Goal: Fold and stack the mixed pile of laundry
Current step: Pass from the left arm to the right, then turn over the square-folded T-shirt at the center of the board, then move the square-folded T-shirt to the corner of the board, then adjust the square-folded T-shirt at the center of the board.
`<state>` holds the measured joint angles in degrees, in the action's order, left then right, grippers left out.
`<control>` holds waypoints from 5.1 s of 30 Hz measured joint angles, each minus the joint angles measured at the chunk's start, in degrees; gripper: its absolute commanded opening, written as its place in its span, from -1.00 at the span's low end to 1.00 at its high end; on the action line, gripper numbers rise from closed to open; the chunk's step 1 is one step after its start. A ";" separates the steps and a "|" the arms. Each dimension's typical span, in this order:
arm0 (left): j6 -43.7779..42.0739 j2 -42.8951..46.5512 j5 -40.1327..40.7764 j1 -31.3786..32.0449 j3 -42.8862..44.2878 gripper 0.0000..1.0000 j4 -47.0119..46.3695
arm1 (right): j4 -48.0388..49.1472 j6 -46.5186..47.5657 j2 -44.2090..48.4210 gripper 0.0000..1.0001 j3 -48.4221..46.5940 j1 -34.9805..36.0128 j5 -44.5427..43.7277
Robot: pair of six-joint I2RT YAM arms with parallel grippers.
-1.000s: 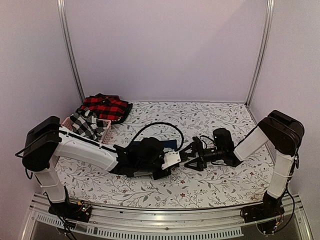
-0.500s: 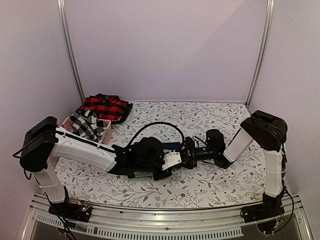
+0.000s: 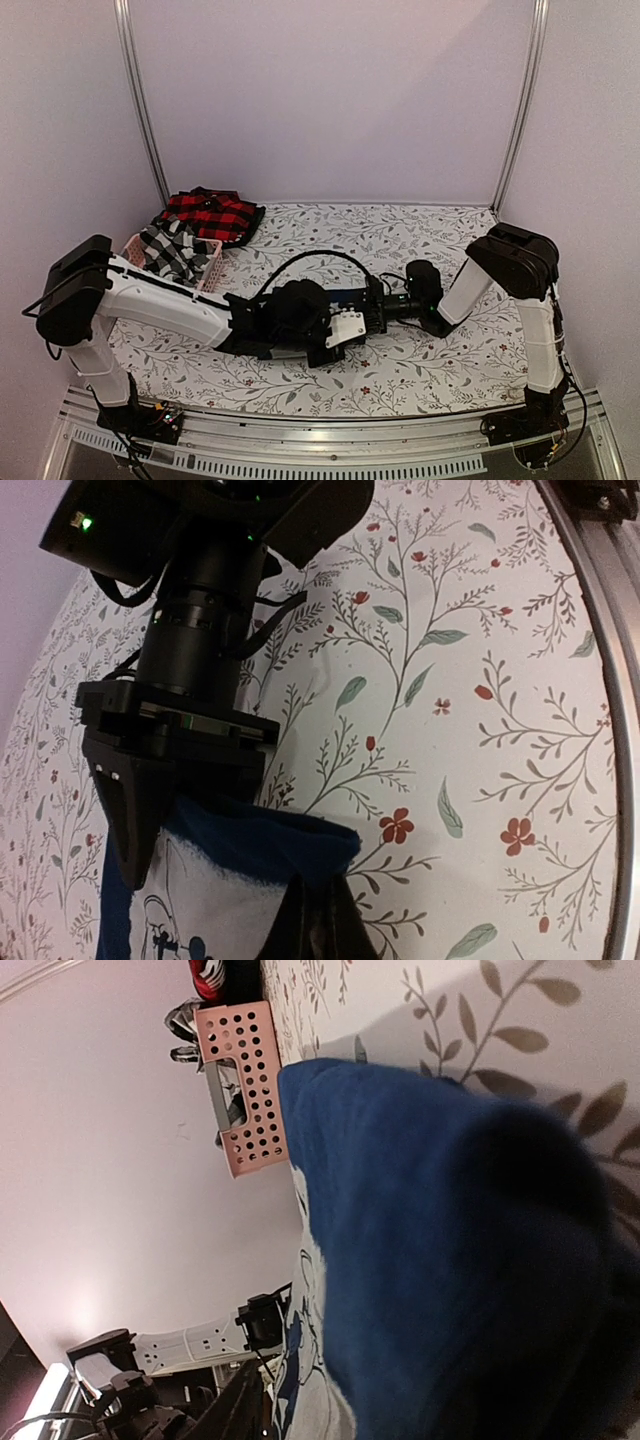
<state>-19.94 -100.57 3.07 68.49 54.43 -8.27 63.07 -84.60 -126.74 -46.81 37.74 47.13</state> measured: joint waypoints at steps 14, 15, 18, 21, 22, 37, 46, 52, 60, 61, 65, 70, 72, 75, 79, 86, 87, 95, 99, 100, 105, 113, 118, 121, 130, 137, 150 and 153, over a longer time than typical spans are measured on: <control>4.35 9.07 4.87 -0.20 -4.90 0.80 -3.30 | -18.47 11.28 4.87 -1.00 -2.12 -2.40 -0.11; 4.90 10.36 5.25 -0.46 -5.60 0.88 -4.07 | -22.05 13.66 6.21 -1.00 -2.29 -3.06 -0.22; 7.39 13.68 6.45 -1.88 -7.58 0.99 -6.56 | -34.03 21.94 11.41 -1.00 -3.56 -6.08 -0.92; 9.73 15.52 7.56 -3.93 -8.96 0.99 -8.41 | -44.44 30.53 16.50 -1.00 -5.90 -9.55 -2.16; 10.51 15.89 7.96 -4.74 -9.35 0.99 -8.94 | -48.50 33.68 18.27 -1.00 -7.06 -10.93 -2.82; 14.08 17.57 11.87 -9.11 -12.98 0.99 -10.99 | -92.35 71.41 34.47 -1.00 -22.01 -31.56 -30.47; 14.45 22.40 13.00 -11.98 -16.28 0.99 -11.69 | -103.14 85.55 30.12 -1.00 -44.06 -29.73 -57.81; 15.89 25.79 14.29 -13.03 -17.99 0.99 -11.08 | -105.70 92.43 13.16 -1.00 -54.25 -19.30 -69.53; 19.76 32.89 14.32 -15.02 -19.93 0.99 -9.62 | -111.32 98.86 -7.48 -1.00 -57.79 1.75 -78.97; 20.24 33.57 14.25 -15.45 -20.09 0.99 -9.40 | -112.04 99.08 -7.50 -1.00 -58.21 4.37 -79.28; 22.62 35.69 13.86 -18.03 -20.65 0.99 -8.41 | -114.44 98.92 -8.35 -1.00 -59.01 13.27 -80.02; 26.25 36.33 12.17 -21.79 -20.68 0.99 -6.75 | -117.83 96.83 -8.52 -0.64 -59.71 20.50 -80.43; 28.04 36.33 11.45 -23.89 -20.68 0.99 -6.05 | -119.56 94.99 -8.57 -0.38 -61.00 22.03 -78.29; 31.21 36.33 10.16 -27.21 -20.68 0.99 -5.03 | -119.82 91.78 -8.15 0.20 -63.14 22.69 -71.95; 35.41 36.30 7.61 -32.00 -20.68 0.99 -3.48 | -115.60 88.74 -3.85 0.61 -59.54 22.23 -62.95; 37.66 30.34 -1.22 -32.96 -19.02 0.68 -2.89 | -100.24 87.03 18.75 0.55 -43.71 11.15 -40.65; 37.94 28.61 -2.25 -32.44 -18.34 0.62 -2.86 | -97.53 86.73 21.92 0.52 -42.21 7.37 -38.51; 37.46 6.49 -9.29 -21.40 -5.33 0.16 -1.68 | -85.94 83.47 22.43 0.31 -33.97 -11.85 -34.36; 37.35 -3.58 -11.08 -17.70 2.84 0.03 -0.81 | -85.13 83.12 14.78 0.27 -30.97 -12.37 -33.03; 37.31 -5.53 -11.47 -17.16 4.33 0.02 -0.70 | -85.02 83.12 13.40 0.26 -30.45 -12.35 -32.76; 37.57 -10.12 -11.91 -17.42 6.60 -0.03 0.15 | -82.25 83.25 10.64 0.24 -27.69 -12.31 -30.80; 38.95 -11.08 -11.41 -25.27 5.20 -0.04 2.45 | -75.60 78.49 19.23 0.32 -13.88 -8.41 -28.74; 39.08 -9.60 -9.79 -31.69 2.56 0.13 3.65 | -74.01 69.11 28.20 0.42 -3.19 4.20 -24.24; 38.62 -7.63 -9.03 -32.98 0.98 0.21 4.70 | -73.94 63.87 32.50 0.48 1.55 9.05 -20.28; 40.65 6.78 -15.19 -33.09 -8.17 0.22 1.70 | -76.61 62.93 44.02 0.33 1.09 -0.35 -19.34; 46.34 9.20 -15.93 -29.24 -13.60 0.23 2.25 | -75.87 70.75 29.31 0.20 -10.05 -3.61 -19.52; 53.13 2.27 -12.72 -26.25 -12.33 -0.65 3.32 | -73.96 73.81 17.73 -0.39 -12.26 -2.86 -15.19; 50.84 -2.99 -12.94 -27.15 -6.62 -0.69 3.21 | -71.30 72.48 19.32 -0.39 -8.83 -2.89 -13.94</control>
<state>30.89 -103.57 -9.87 41.34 47.81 -5.06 -8.23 -12.12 -107.42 -55.64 34.85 33.19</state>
